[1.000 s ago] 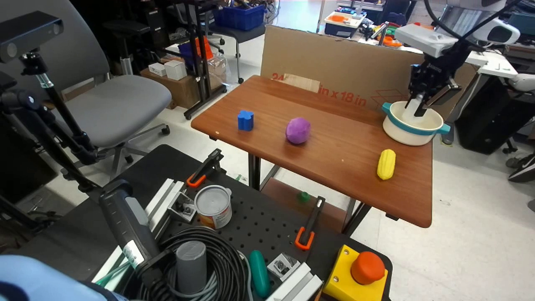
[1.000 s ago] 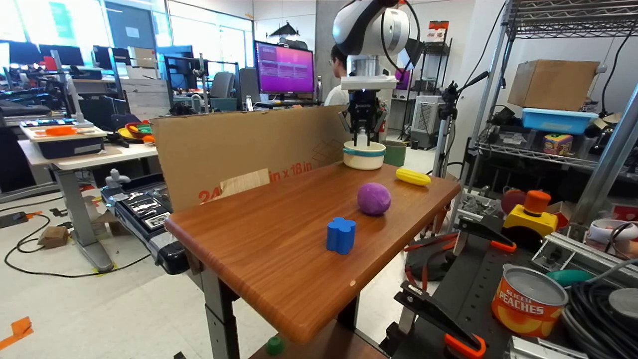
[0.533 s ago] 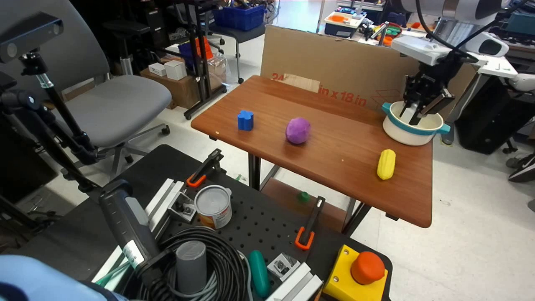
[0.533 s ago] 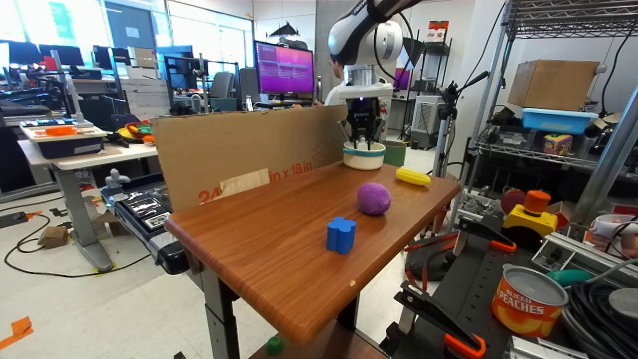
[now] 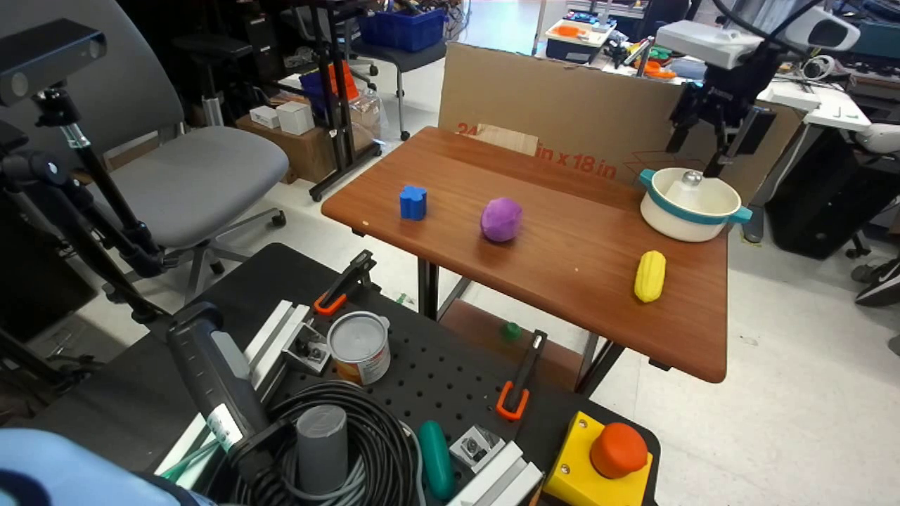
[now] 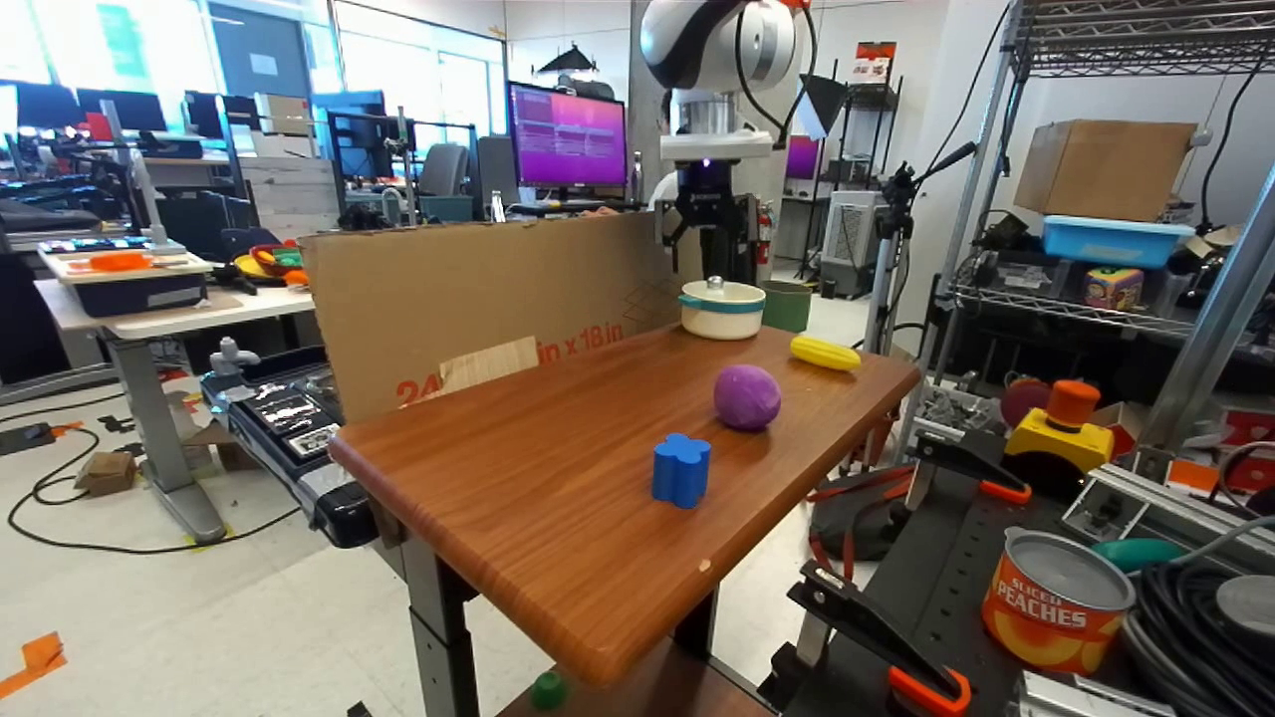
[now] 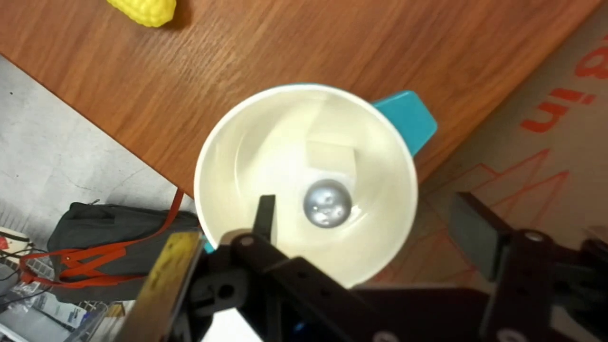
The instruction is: Put the shaker in the dish
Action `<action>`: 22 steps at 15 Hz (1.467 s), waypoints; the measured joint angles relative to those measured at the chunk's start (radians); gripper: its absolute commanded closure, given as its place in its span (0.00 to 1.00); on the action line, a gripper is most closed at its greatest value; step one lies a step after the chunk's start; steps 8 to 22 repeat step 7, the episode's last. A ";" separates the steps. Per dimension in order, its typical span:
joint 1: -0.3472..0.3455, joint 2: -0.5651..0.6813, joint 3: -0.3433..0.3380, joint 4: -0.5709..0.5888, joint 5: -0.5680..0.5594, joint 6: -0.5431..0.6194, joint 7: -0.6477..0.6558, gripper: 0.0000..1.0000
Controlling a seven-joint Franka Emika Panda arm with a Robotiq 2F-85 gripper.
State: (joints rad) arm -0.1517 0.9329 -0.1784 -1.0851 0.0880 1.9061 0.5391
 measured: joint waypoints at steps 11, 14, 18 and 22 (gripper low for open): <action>0.065 -0.190 0.005 -0.166 -0.006 0.000 -0.048 0.00; 0.065 -0.190 0.005 -0.166 -0.006 0.000 -0.048 0.00; 0.065 -0.190 0.005 -0.166 -0.006 0.000 -0.048 0.00; 0.065 -0.190 0.005 -0.166 -0.006 0.000 -0.048 0.00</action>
